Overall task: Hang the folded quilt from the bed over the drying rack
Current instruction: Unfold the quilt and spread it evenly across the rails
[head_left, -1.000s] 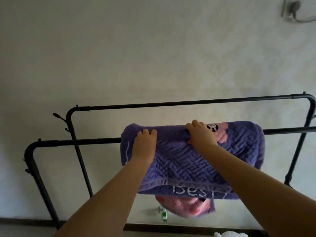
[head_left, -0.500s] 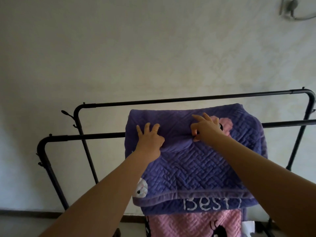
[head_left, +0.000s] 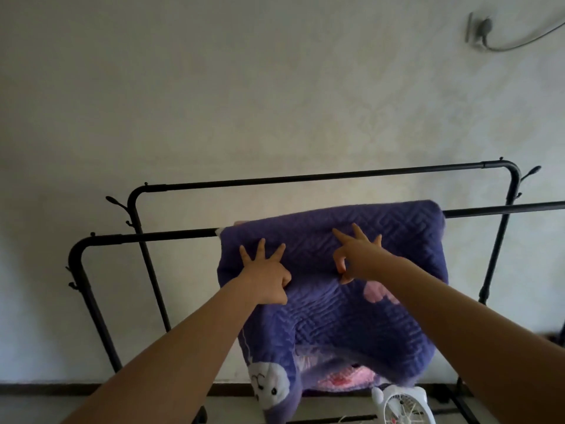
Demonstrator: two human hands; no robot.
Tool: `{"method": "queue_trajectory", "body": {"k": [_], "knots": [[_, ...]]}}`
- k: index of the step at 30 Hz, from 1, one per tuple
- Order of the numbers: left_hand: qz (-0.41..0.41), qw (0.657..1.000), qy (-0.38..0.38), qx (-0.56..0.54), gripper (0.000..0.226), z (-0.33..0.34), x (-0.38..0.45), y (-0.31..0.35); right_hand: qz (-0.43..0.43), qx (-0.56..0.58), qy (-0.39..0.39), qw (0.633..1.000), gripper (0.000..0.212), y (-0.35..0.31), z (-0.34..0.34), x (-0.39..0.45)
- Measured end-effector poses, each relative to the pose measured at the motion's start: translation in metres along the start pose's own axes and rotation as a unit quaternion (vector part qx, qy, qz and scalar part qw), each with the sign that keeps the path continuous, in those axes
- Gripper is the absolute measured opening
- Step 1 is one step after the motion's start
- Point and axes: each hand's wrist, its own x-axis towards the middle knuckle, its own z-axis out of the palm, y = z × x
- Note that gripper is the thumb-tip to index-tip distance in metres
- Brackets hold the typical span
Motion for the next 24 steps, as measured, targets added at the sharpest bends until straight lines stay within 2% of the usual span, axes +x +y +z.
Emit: {"method": "queue_trajectory", "body": {"k": [4,7,14,17,20,24], "knots": [[0.0,0.999,-0.016,-0.03,0.032,0.001,-0.003,0.002,0.016,0.056,0.032,0.998,0.009,0.006,0.002,-0.007],[0.0,0.999,-0.006,-0.035,0.043,0.0,0.004,0.008,0.033,0.068,0.025,0.997,0.025,0.013,0.003,-0.005],[0.019,0.999,0.012,-0.022,0.041,-0.003,0.031,0.031,0.045,0.064,0.044,0.996,0.026,0.033,0.014,0.003],[0.033,0.999,0.027,-0.03,0.044,-0.005,0.049,0.046,0.062,0.035,0.061,0.996,0.038,0.052,0.016,0.005],[0.052,0.997,0.049,-0.015,0.074,-0.007,0.071,0.072,0.077,0.028,0.092,0.992,0.061,0.083,0.018,0.008],[0.077,0.993,0.093,0.01,0.083,-0.011,0.091,0.104,0.087,0.02,0.112,0.99,0.078,0.111,0.014,0.006]]}}
